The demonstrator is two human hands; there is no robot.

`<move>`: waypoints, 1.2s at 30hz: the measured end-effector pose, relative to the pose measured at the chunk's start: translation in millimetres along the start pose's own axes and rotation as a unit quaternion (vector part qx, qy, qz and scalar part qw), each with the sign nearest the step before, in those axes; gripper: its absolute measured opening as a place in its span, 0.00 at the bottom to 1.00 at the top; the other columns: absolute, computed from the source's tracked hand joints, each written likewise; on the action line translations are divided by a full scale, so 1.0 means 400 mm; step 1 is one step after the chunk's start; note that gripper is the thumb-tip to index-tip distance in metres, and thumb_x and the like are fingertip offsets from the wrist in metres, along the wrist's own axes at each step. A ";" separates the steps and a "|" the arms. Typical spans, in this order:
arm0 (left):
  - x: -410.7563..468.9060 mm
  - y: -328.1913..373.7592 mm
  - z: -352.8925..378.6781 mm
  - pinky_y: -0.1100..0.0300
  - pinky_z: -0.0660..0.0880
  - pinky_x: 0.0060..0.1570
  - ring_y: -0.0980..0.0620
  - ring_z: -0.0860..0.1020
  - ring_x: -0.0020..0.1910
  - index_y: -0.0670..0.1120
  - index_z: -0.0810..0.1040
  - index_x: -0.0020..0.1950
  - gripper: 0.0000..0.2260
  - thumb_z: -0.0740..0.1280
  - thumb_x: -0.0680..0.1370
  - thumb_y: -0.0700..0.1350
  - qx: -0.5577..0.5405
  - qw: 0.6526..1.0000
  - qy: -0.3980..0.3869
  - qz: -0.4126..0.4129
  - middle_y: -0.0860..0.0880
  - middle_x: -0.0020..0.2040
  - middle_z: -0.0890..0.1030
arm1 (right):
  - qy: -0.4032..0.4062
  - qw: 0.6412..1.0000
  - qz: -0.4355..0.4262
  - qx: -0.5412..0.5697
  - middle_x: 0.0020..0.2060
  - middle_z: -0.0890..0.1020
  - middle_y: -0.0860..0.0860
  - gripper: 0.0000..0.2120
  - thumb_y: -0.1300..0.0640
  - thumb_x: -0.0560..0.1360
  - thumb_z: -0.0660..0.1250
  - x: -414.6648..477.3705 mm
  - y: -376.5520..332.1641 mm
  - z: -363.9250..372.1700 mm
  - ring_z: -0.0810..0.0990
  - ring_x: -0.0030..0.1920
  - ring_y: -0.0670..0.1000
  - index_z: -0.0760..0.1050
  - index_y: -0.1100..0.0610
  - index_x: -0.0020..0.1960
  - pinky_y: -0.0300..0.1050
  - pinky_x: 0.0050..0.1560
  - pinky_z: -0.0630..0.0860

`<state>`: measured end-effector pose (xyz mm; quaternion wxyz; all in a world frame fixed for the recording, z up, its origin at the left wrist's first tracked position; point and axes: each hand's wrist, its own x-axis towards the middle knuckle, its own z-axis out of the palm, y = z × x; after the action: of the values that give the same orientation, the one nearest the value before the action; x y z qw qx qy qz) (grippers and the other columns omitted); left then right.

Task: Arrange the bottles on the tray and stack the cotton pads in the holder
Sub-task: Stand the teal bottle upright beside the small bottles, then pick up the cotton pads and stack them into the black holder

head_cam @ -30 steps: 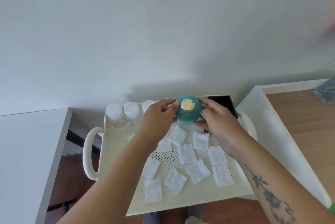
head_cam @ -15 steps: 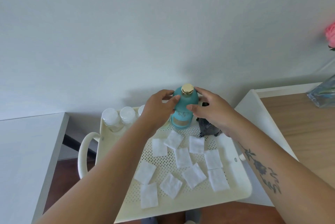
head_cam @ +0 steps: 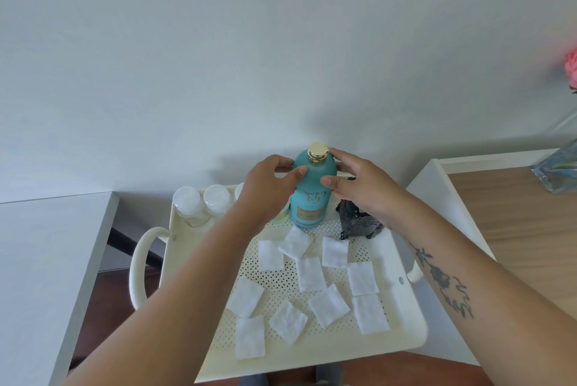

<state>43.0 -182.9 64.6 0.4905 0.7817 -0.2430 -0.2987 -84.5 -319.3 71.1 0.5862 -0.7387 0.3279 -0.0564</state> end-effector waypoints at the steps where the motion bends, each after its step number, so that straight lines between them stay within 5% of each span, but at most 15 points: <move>1: -0.002 0.001 0.000 0.64 0.71 0.35 0.56 0.84 0.44 0.48 0.77 0.59 0.14 0.69 0.77 0.54 0.000 1.000 0.001 -0.002 0.57 0.53 0.81 | -0.006 1.000 -0.001 -0.002 0.70 0.73 0.49 0.29 0.57 0.76 0.70 0.000 0.000 -0.002 0.71 0.69 0.51 0.64 0.44 0.74 0.57 0.69 0.70; 7: -0.016 -0.002 -0.002 0.58 0.76 0.42 0.53 0.82 0.50 0.50 0.76 0.61 0.16 0.69 0.76 0.55 0.014 1.000 0.008 0.004 0.56 0.56 0.81 | 0.015 0.999 -0.012 -0.039 0.71 0.71 0.44 0.28 0.55 0.78 0.68 -0.022 -0.001 0.004 0.70 0.70 0.48 0.63 0.43 0.75 0.51 0.70 0.68; 12: -0.056 -0.046 -0.054 0.55 0.79 0.50 0.53 0.83 0.46 0.54 0.78 0.57 0.10 0.69 0.77 0.53 0.007 0.997 0.073 0.015 0.58 0.52 0.81 | 0.195 0.972 -0.103 -0.079 0.58 0.76 0.43 0.16 0.54 0.77 0.67 -0.079 0.029 0.045 0.78 0.47 0.33 0.74 0.48 0.64 0.27 0.45 0.70; 14: -0.079 -0.085 -0.084 0.56 0.80 0.49 0.53 0.83 0.45 0.56 0.79 0.54 0.07 0.69 0.77 0.52 0.003 0.995 0.095 -0.003 0.58 0.50 0.82 | 0.235 0.957 -0.155 -0.073 0.50 0.77 0.43 0.09 0.56 0.76 0.68 -0.106 0.046 0.077 0.77 0.42 0.35 0.76 0.50 0.56 0.27 0.41 0.71; 20: -0.168 -0.232 -0.160 0.56 0.79 0.47 0.58 0.82 0.46 0.60 0.78 0.50 0.06 0.68 0.75 0.58 0.075 0.987 0.126 -0.070 0.59 0.46 0.83 | 0.127 0.974 -0.161 -0.100 0.44 0.79 0.41 0.03 0.57 0.76 0.68 -0.124 0.098 0.189 0.76 0.43 0.40 0.77 0.50 0.49 0.29 0.40 0.73; 25: -0.192 -0.328 -0.167 0.62 0.75 0.42 0.61 0.78 0.42 0.54 0.78 0.55 0.08 0.68 0.77 0.52 0.138 0.976 0.148 -0.085 0.60 0.48 0.80 | 0.032 0.970 -0.097 -0.219 0.51 0.78 0.42 0.08 0.53 0.78 0.66 -0.086 0.167 0.271 0.75 0.39 0.42 0.76 0.50 0.56 0.40 0.42 0.74; 29: -0.177 -0.372 -0.155 0.58 0.72 0.55 0.56 0.76 0.51 0.51 0.76 0.63 0.13 0.66 0.79 0.49 0.214 0.964 0.137 -0.081 0.56 0.60 0.78 | -0.017 0.946 -0.061 -0.318 0.61 0.75 0.46 0.15 0.51 0.80 0.62 -0.055 0.207 0.321 0.78 0.54 0.51 0.72 0.51 0.65 0.49 0.51 0.76; 36: -0.112 -0.401 -0.142 0.53 0.71 0.59 0.48 0.64 0.69 0.51 0.67 0.72 0.18 0.59 0.82 0.48 0.330 0.936 0.071 -0.098 0.53 0.71 0.70 | -0.042 0.909 -0.061 -0.410 0.65 0.71 0.48 0.16 0.52 0.80 0.60 0.001 0.229 0.373 0.79 0.53 0.54 0.69 0.52 0.67 0.46 0.44 0.73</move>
<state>65.7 -53.1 -52.1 0.1887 0.9387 -0.2148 -0.1923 -52.7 -204.6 -57.4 0.2403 -0.9342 0.2517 0.0784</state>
